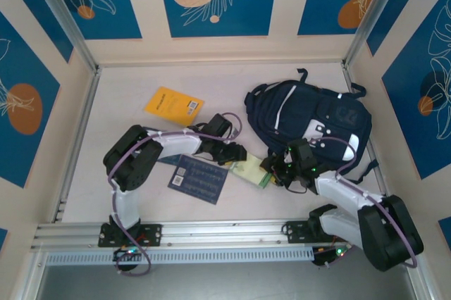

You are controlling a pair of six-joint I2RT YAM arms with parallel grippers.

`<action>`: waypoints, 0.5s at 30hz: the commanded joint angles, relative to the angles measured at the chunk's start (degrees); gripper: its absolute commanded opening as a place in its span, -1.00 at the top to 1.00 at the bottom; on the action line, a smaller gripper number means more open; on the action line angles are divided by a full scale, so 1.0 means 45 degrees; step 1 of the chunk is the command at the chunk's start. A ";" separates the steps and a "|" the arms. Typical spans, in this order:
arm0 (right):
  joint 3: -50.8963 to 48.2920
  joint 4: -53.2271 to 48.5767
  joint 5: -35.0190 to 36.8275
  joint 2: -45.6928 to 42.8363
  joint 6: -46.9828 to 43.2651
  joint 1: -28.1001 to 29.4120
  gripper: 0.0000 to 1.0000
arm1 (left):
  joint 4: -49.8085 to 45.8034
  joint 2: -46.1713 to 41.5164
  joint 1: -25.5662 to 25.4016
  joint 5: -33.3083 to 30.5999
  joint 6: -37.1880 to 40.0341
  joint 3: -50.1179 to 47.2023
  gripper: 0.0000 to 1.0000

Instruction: Pack the student bag

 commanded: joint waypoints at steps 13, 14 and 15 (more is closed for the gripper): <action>-0.0676 0.1752 -0.0968 -0.0974 -0.0182 0.0056 0.71 | 0.0813 0.0239 -0.0334 0.1487 -0.0985 -0.0370 -0.03; -0.0508 0.1445 -0.0991 -0.1087 -0.0369 -0.0008 0.81 | 0.0787 0.0130 -0.0325 0.1489 -0.1012 -0.0409 -0.05; -0.0359 0.1135 -0.1011 -0.1249 -0.0558 -0.0097 0.88 | 0.0670 -0.0046 -0.0320 0.1394 -0.0994 -0.0440 -0.09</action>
